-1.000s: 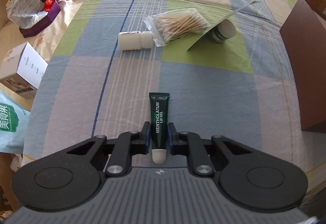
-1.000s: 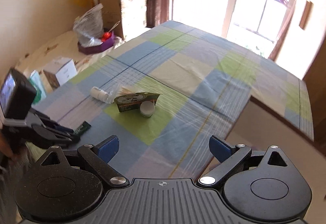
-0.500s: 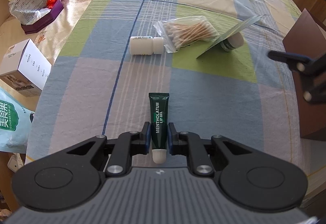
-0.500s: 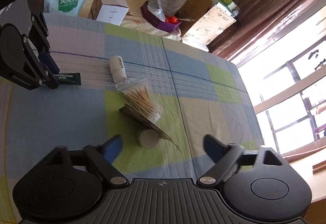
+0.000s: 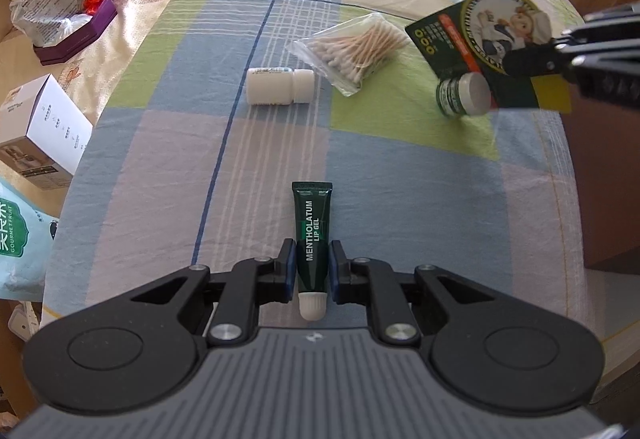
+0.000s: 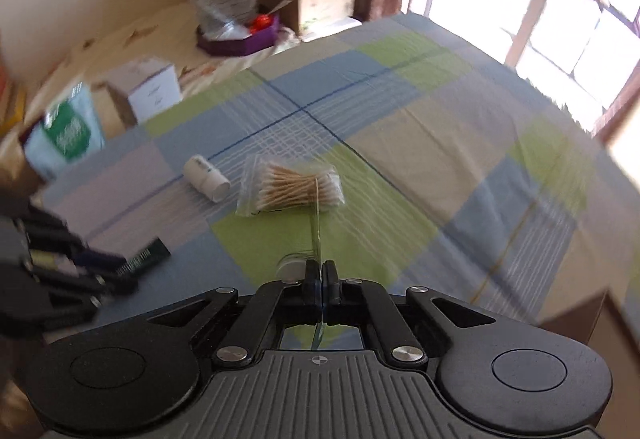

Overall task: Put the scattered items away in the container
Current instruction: 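Grasp the jar card with the right gripper while the left holds the lip balm, then carry the lip balm left and jar card right over the brown box, then open both grippers to drop the lip balm and jar card into the box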

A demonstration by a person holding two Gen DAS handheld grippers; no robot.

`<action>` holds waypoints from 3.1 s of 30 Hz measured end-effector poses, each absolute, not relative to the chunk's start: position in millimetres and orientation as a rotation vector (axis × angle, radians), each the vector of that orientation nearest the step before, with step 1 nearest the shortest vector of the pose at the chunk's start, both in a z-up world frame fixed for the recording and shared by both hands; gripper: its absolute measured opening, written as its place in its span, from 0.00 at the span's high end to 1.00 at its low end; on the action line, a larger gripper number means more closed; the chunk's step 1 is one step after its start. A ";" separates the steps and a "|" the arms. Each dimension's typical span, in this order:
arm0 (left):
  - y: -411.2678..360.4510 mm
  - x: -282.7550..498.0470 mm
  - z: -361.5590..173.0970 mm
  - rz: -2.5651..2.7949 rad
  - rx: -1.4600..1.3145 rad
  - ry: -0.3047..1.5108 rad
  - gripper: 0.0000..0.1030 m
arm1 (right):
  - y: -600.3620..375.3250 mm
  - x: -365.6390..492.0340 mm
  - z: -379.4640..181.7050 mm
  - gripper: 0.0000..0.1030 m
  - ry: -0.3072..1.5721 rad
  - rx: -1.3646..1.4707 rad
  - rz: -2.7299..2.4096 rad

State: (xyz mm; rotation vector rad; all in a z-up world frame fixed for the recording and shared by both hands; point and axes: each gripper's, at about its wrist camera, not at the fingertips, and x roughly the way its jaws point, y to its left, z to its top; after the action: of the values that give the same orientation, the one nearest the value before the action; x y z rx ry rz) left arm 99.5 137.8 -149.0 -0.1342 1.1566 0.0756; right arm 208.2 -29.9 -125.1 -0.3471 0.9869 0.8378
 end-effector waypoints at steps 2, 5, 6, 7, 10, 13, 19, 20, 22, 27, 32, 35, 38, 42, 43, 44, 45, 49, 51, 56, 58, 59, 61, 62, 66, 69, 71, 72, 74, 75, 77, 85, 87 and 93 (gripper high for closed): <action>136.3 99.2 -148.3 0.066 -0.133 1.153 0.88 | -53.4 218.3 -125.3 0.98 1.088 -0.136 0.779; 136.3 98.8 -147.1 0.058 -0.142 1.149 0.88 | -86.6 224.1 -125.0 0.98 1.175 0.129 0.722; 136.1 98.7 -146.2 0.055 -0.144 1.147 0.88 | -96.9 224.1 -123.3 0.98 1.189 0.201 0.708; 135.9 98.6 -145.2 0.051 -0.147 1.146 0.88 | -106.6 223.4 -121.0 0.98 1.195 0.270 0.698; 134.2 98.1 -141.6 0.045 -0.148 1.138 0.88 | -130.8 220.4 -108.6 0.98 1.176 0.413 0.670; 132.3 97.3 -135.2 0.037 -0.153 1.125 0.88 | -154.9 218.5 -91.0 0.98 1.134 0.524 0.651; 126.3 95.8 -118.3 0.014 -0.159 1.098 0.88 | -209.9 210.4 -60.8 0.97 1.035 0.644 0.588; 124.2 95.6 -114.2 0.007 -0.157 1.092 0.88 | -220.2 208.7 -56.9 0.97 1.020 0.662 0.575; 118.5 95.7 -105.7 -0.007 -0.144 1.077 0.88 | -238.7 204.9 -50.9 0.97 0.992 0.692 0.550; 99.2 100.3 -83.1 -0.053 -0.112 1.036 0.88 | -280.2 197.1 -40.1 0.97 0.937 0.761 0.489; 77.1 107.5 -62.4 -0.104 -0.085 0.995 0.88 | -315.3 192.3 -32.5 0.97 0.899 0.791 0.449; 63.1 112.0 -51.6 -0.139 -0.070 0.975 0.88 | -334.5 188.8 -27.6 0.97 0.883 0.798 0.431; 46.9 117.0 -41.1 -0.181 -0.053 0.955 0.88 | -355.1 186.3 -23.0 0.97 0.868 0.802 0.409; 20.0 122.4 -29.2 -0.249 -0.026 0.934 0.88 | -384.0 183.5 -17.3 0.97 0.858 0.799 0.380; 13.4 124.0 -26.9 -0.266 -0.021 0.930 0.88 | -390.8 182.8 -15.6 0.97 0.859 0.790 0.374; 4.9 125.8 -24.6 -0.287 -0.013 0.926 0.88 | -396.3 181.9 -15.0 0.97 0.863 0.779 0.367; -2.1 127.6 -23.2 -0.304 -0.006 0.925 0.88 | -401.6 180.9 -14.7 0.97 0.868 0.767 0.361; -38.0 134.2 -18.2 -0.380 0.028 0.919 0.88 | -422.2 176.8 -16.7 0.97 0.895 0.727 0.333; -56.0 136.6 -16.0 -0.421 0.042 0.914 0.88 | -431.2 174.8 -18.6 0.97 0.910 0.710 0.323; -94.2 145.0 -20.0 -0.495 0.074 0.927 0.88 | -446.8 172.7 -25.3 0.97 0.969 0.662 0.318; -106.5 148.7 -24.4 -0.513 0.084 0.938 0.88 | -448.7 173.2 -29.3 0.97 0.997 0.636 0.322; -110.9 150.4 -26.6 -0.518 0.085 0.945 0.88 | -447.6 173.9 -31.0 0.97 1.011 0.618 0.327; -117.8 153.0 -30.7 -0.526 0.084 0.958 0.88 | -445.3 175.3 -34.6 0.97 1.040 0.584 0.338; -120.7 154.1 -32.7 -0.529 0.084 0.964 0.88 | -443.5 176.4 -36.8 0.97 1.053 0.567 0.345; -127.2 157.0 -39.1 -0.530 0.095 0.982 0.88 | -434.1 180.4 -46.3 0.97 1.100 0.507 0.370; -128.3 158.5 -41.8 -0.526 0.099 0.992 0.88 | -426.5 182.2 -53.3 0.97 1.130 0.476 0.384; -129.5 161.3 -43.1 -0.524 0.105 0.997 0.88 | -420.6 183.0 -57.4 0.97 1.150 0.456 0.390; -130.4 162.3 -44.1 -0.525 0.108 1.000 0.88 | -418.0 183.2 -59.5 0.97 1.161 0.445 0.390; -132.6 164.3 -46.0 -0.530 0.113 1.007 0.88 | -413.2 184.1 -64.1 0.97 1.184 0.426 0.388; -134.0 165.2 -47.1 -0.532 0.117 1.009 0.88 | -411.5 185.0 -66.6 0.97 1.193 0.418 0.387; -136.9 166.9 -50.0 -0.534 0.127 1.014 0.88 | -407.9 186.2 -71.4 0.97 1.212 0.410 0.386; -139.4 170.0 -62.0 -0.530 0.136 1.044 0.88 | -392.8 189.5 -83.5 0.97 1.277 0.341 0.370; -138.6 170.3 -64.2 -0.526 0.139 1.050 0.88 | -391.9 190.1 -83.0 0.97 1.284 0.320 0.352; -139.5 174.0 -70.0 -0.519 0.151 1.067 0.88 | -399.7 188.2 -78.9 0.24 1.261 0.342 0.301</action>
State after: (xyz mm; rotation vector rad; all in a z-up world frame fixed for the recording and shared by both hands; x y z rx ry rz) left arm 174.0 -139.5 -70.0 0.1510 1.0666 -0.5189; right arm 188.2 -399.7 -78.9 0.3419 1.2614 0.3005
